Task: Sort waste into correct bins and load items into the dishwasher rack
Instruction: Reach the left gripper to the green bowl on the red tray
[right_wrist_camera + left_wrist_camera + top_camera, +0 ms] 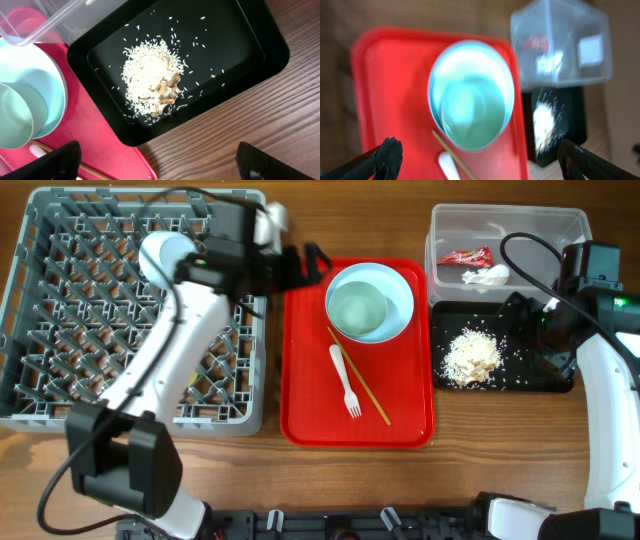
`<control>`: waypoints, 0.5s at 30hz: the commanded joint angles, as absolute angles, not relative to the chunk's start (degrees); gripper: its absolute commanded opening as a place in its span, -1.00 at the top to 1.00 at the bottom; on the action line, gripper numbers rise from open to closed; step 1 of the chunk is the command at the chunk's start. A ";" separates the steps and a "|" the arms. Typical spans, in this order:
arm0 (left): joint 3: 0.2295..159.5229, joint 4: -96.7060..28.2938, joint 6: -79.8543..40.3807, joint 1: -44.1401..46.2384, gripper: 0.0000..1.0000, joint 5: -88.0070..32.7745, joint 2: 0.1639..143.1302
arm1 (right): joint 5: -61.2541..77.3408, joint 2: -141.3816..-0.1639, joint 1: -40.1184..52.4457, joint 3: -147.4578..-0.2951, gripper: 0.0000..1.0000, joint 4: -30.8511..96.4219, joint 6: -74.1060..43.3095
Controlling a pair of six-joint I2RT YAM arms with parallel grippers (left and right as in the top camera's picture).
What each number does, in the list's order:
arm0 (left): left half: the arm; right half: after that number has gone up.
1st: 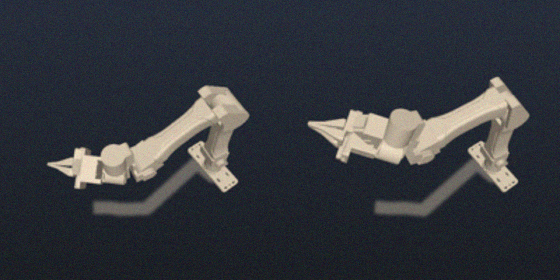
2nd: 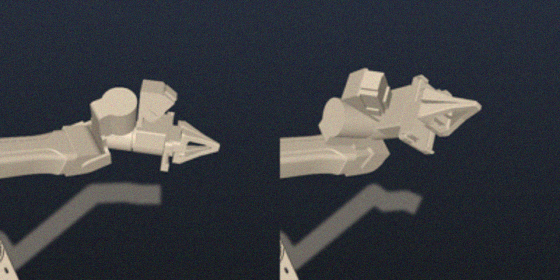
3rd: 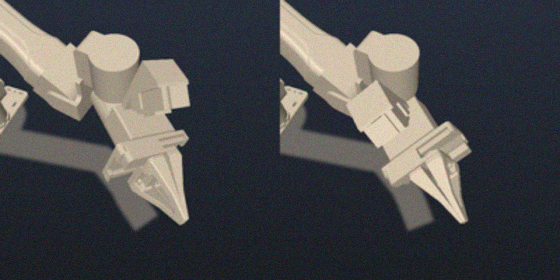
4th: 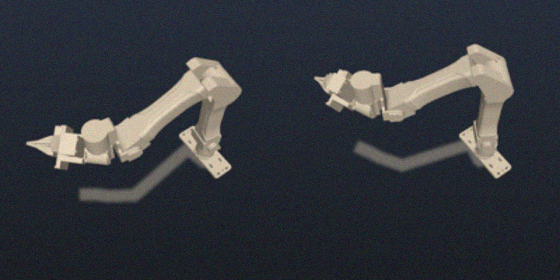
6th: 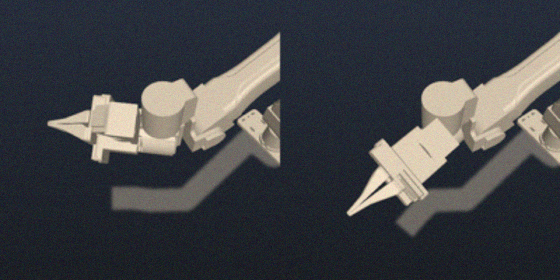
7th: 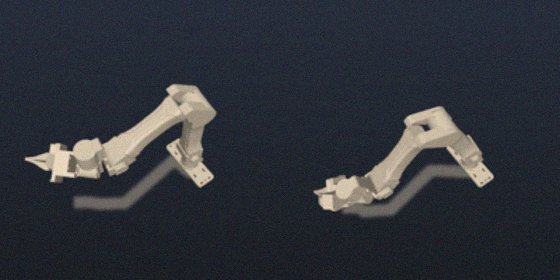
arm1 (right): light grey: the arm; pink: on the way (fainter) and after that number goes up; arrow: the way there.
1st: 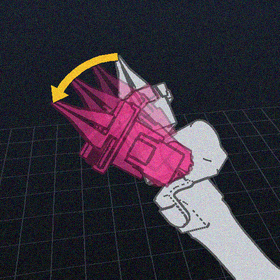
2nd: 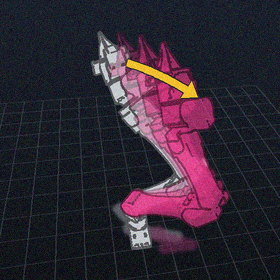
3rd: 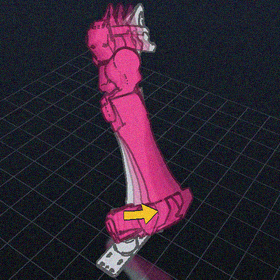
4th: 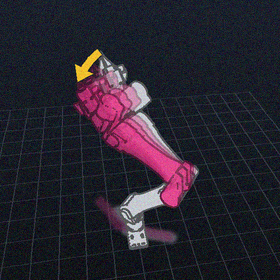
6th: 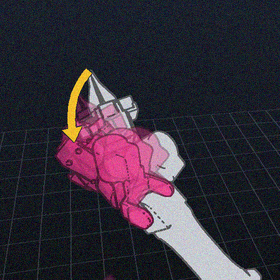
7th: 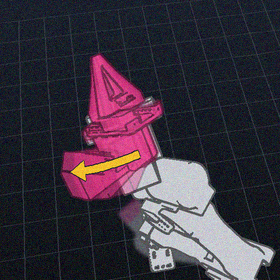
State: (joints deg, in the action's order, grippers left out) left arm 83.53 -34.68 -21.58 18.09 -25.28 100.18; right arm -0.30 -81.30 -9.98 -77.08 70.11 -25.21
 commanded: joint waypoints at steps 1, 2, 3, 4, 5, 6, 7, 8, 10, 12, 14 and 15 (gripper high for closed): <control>83.79 -33.85 -19.90 24.01 -0.99 -20.88 100.09 | -1.48 -80.77 -10.22 -77.89 -1.00 70.11 -24.16; 83.79 -32.45 -19.92 25.91 -0.99 -19.40 100.14 | -1.48 -80.77 -10.22 -77.89 -0.99 70.08 -24.16; 83.79 -31.57 -19.94 27.59 -0.99 -16.16 100.14 | -1.48 -80.77 -10.22 -77.89 -0.99 70.11 -24.16; 83.79 -30.72 -19.92 30.04 -0.98 -9.76 100.25 | -1.45 -80.77 -10.20 -77.89 -1.00 70.13 -24.18; 83.79 -30.06 -19.92 31.88 -0.98 -4.75 100.51 | -1.21 -80.77 -10.20 -77.89 -0.99 70.13 -24.14; 83.79 -29.26 -19.90 33.69 -0.99 -0.23 100.88 | -1.19 -80.77 -10.20 -77.89 -0.99 70.13 -24.18; 83.79 -28.36 -19.88 35.53 -0.99 3.18 101.41 | -1.21 -80.77 -10.20 -77.89 -0.99 70.13 -24.18; 83.79 -26.68 -19.86 38.00 -0.99 7.03 102.56 | -1.21 -80.77 -10.20 -77.89 -0.99 70.15 -24.16; 83.79 -24.58 -19.86 40.40 -0.99 8.78 104.42 | -1.21 -80.77 -10.20 -77.89 -1.00 70.19 -24.16; 83.79 -22.15 -19.88 42.04 -0.98 8.86 107.22 | -1.17 -80.77 -10.20 -77.89 -0.99 70.26 -24.16; 83.79 -20.21 -19.94 42.72 -0.94 8.82 110.52 | -0.99 -80.77 -10.20 -77.89 -0.99 70.26 -24.16; 83.79 -19.84 -19.94 42.87 -0.94 8.80 111.57 | -0.99 -80.77 -10.20 -77.89 -0.99 70.26 -24.18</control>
State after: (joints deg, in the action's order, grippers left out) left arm 83.53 -20.99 -20.60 42.50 4.99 107.13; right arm -0.30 -81.30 -9.98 -77.08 70.15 -25.21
